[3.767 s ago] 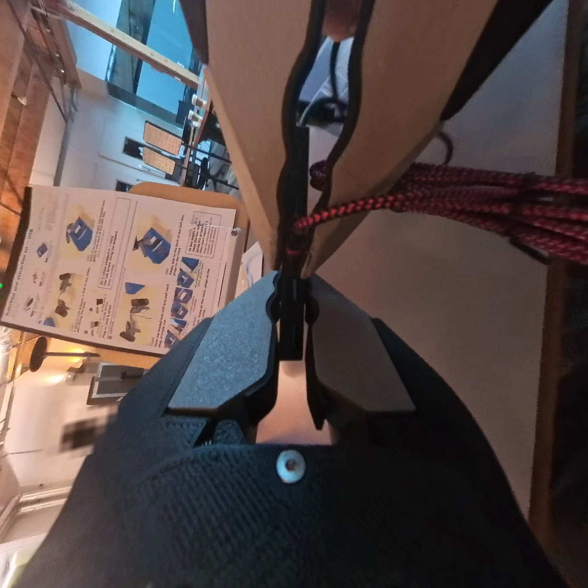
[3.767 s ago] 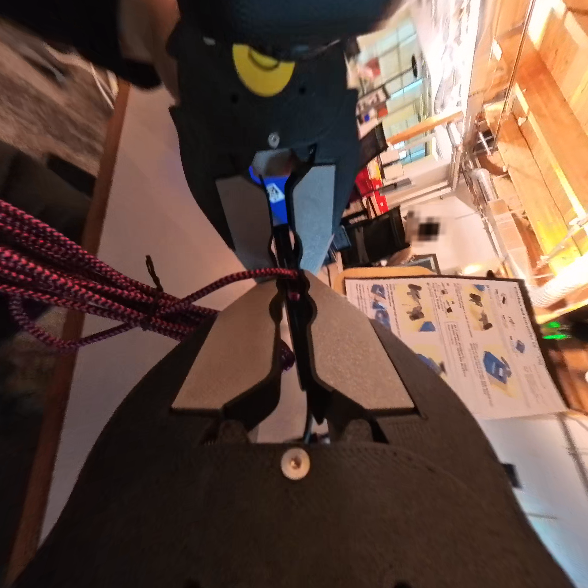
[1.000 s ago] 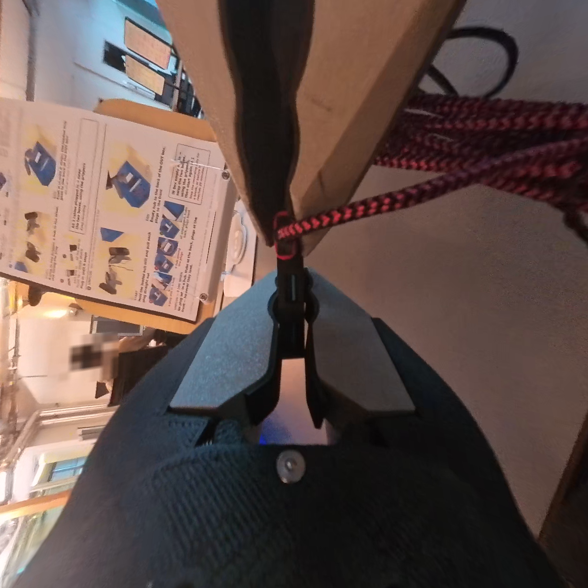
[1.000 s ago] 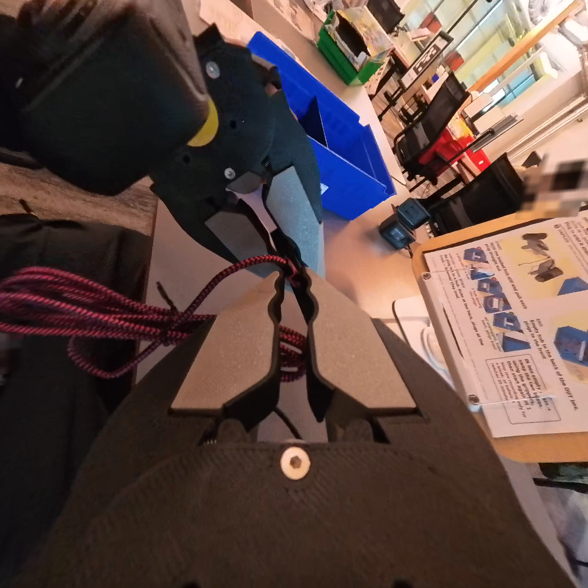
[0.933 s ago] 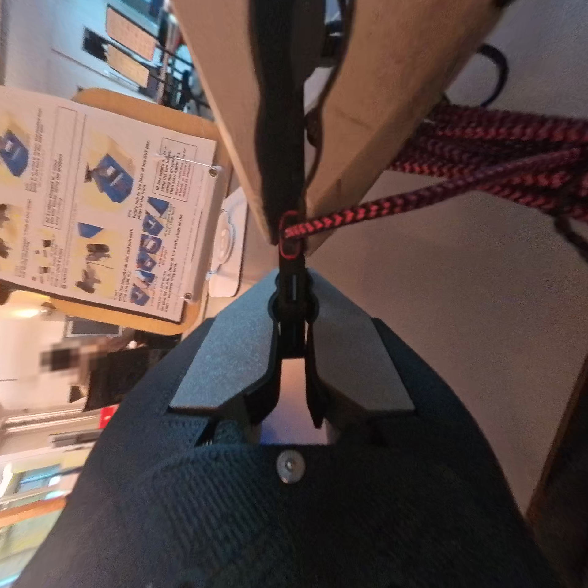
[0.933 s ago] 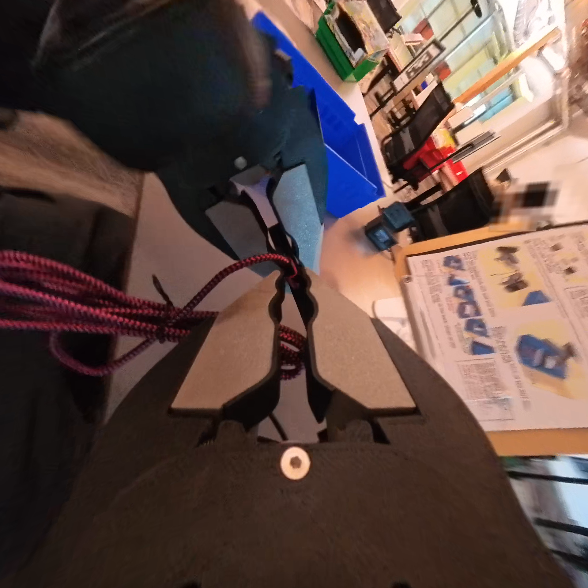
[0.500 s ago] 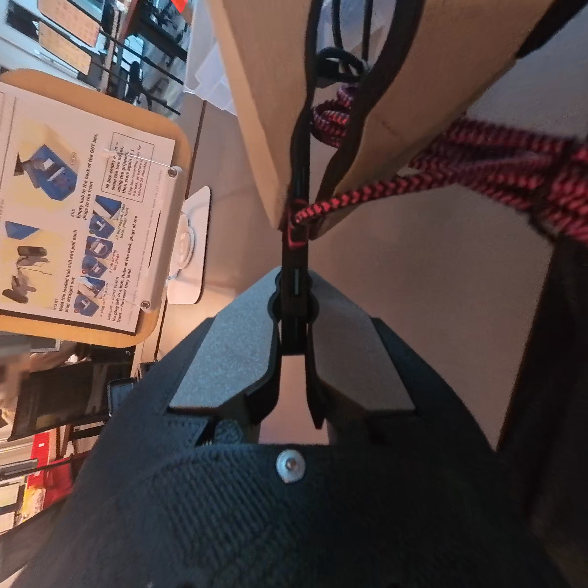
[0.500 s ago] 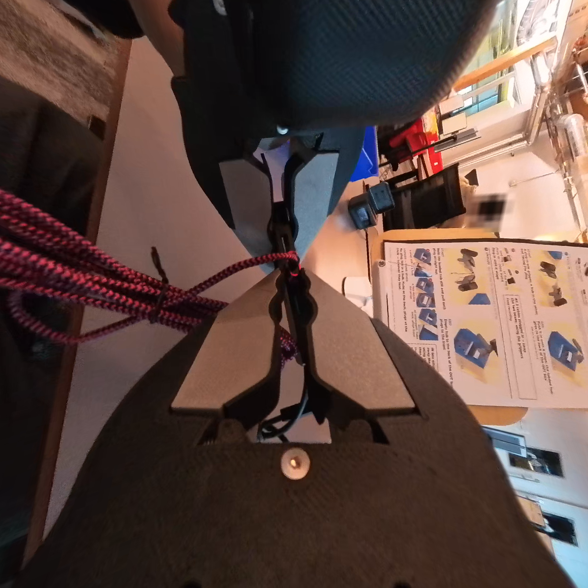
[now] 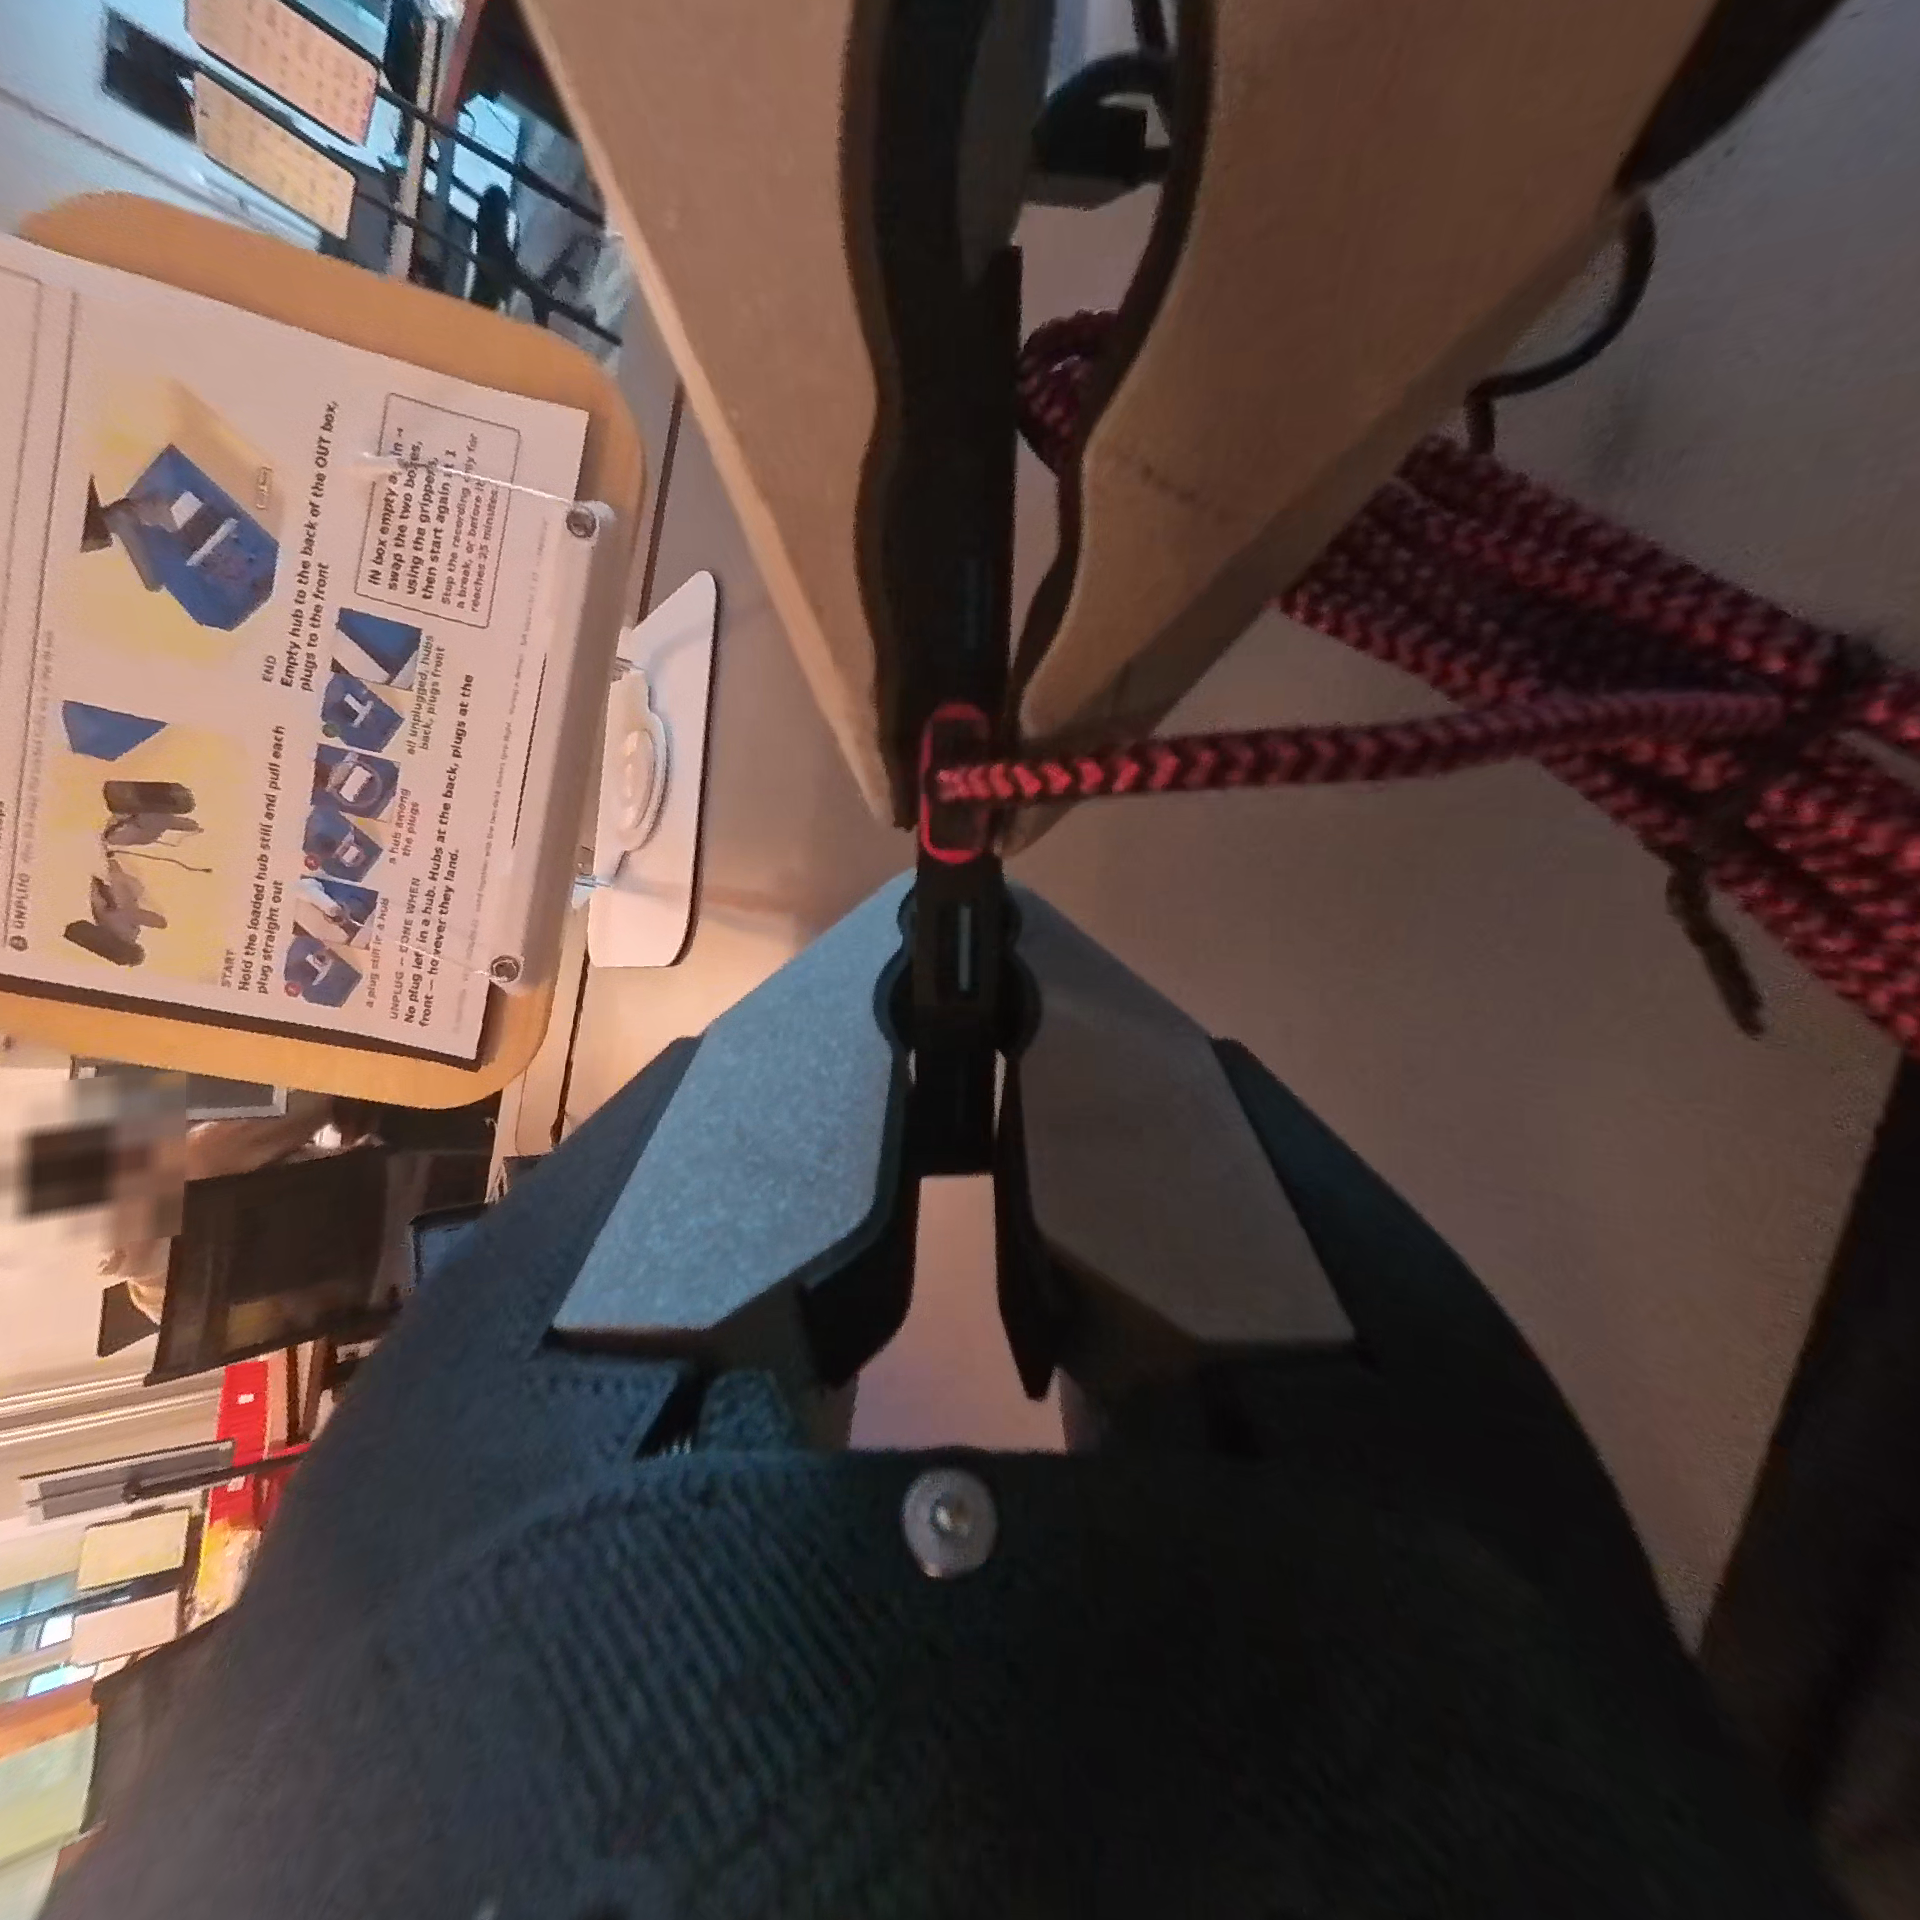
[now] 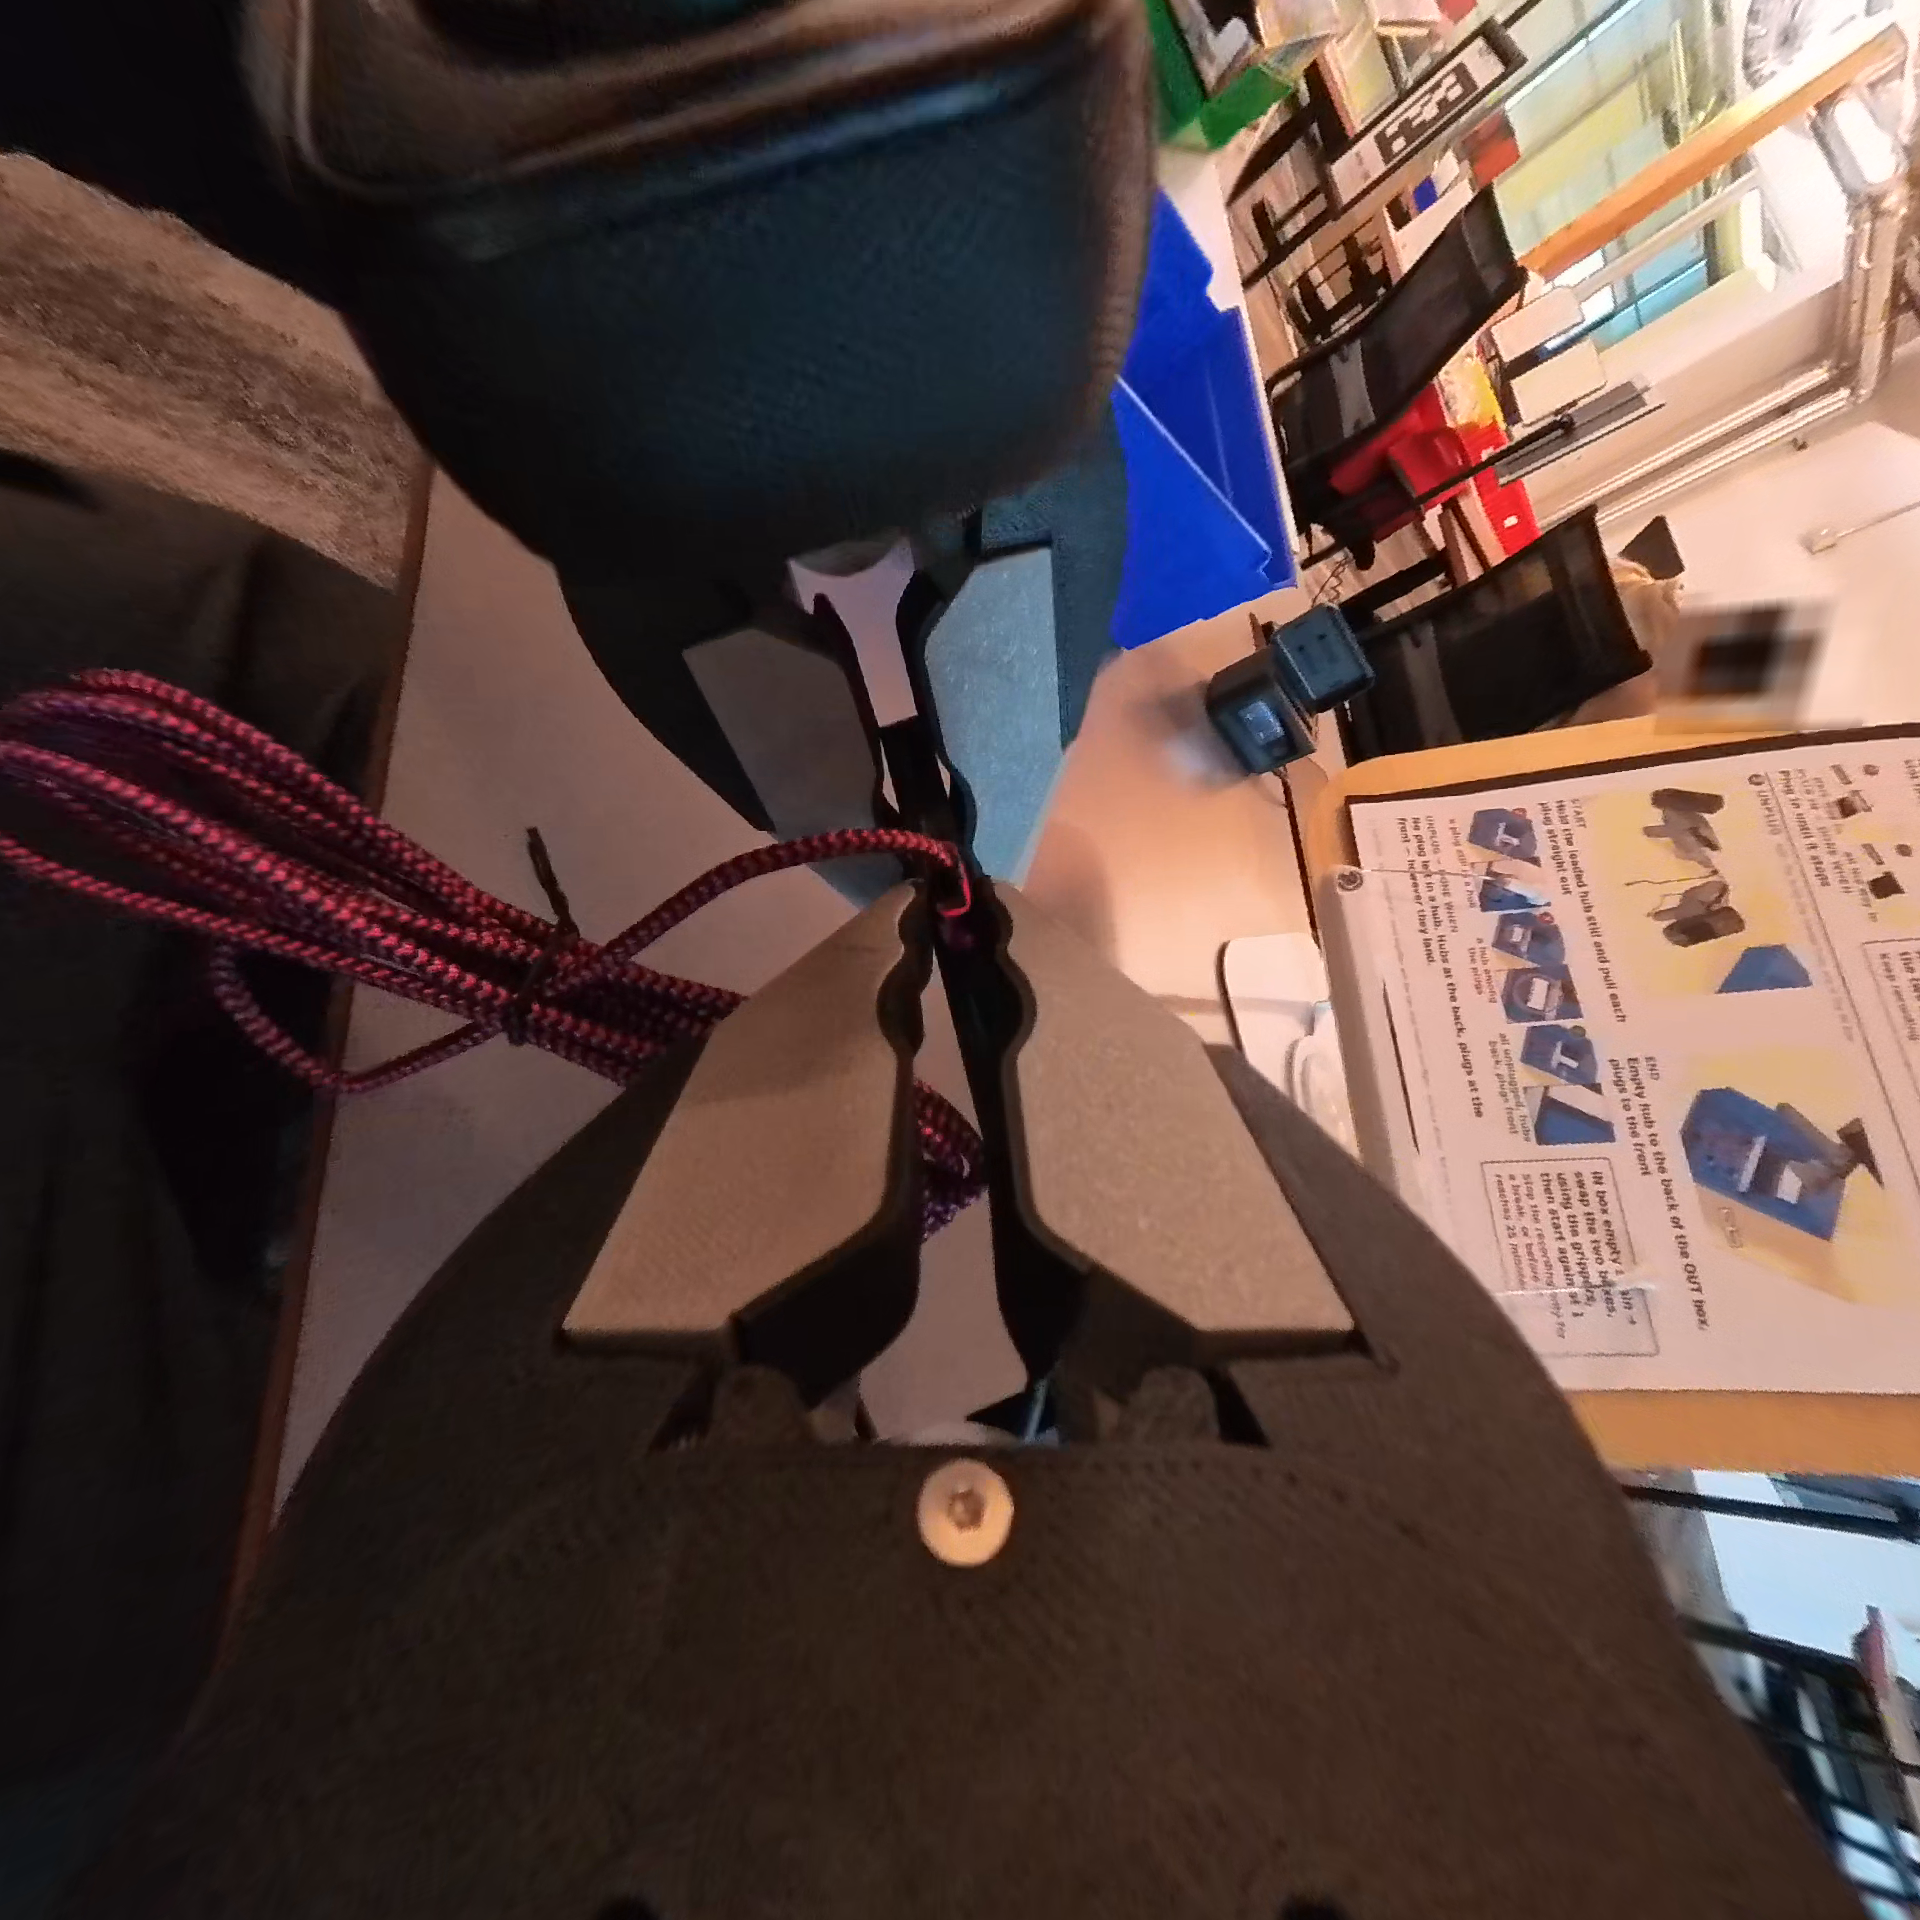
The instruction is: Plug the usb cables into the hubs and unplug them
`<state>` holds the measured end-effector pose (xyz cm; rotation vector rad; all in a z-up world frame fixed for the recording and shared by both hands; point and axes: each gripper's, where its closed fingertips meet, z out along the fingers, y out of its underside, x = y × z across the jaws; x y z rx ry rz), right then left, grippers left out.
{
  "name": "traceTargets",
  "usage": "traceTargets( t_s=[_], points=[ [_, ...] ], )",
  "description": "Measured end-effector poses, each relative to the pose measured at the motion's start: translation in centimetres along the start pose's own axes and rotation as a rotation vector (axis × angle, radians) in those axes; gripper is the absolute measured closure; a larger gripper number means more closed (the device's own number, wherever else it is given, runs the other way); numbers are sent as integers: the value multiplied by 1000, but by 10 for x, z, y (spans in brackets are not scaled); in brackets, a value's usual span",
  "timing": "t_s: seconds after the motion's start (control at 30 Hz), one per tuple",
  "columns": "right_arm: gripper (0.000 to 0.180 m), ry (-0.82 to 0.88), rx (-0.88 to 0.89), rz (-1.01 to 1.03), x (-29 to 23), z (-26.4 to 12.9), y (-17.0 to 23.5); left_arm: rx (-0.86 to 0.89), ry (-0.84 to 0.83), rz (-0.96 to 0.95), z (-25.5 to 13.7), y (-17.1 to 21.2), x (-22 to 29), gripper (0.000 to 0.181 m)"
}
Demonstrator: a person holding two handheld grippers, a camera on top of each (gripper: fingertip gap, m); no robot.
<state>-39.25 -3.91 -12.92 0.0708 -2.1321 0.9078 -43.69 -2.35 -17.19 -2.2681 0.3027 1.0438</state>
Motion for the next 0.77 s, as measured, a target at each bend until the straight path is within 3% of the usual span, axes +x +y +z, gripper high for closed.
traceTargets(
  t_s=[0.2, 0.77],
  points=[
    [177, -59, 217, 190, 11, -9, -8, 95, -2, -73, -5, -13, -7, 174],
    [176, -210, 538, 510, 21, -20, -25, 115, 28, -121, -16, -16, -13, 174]
  ],
)
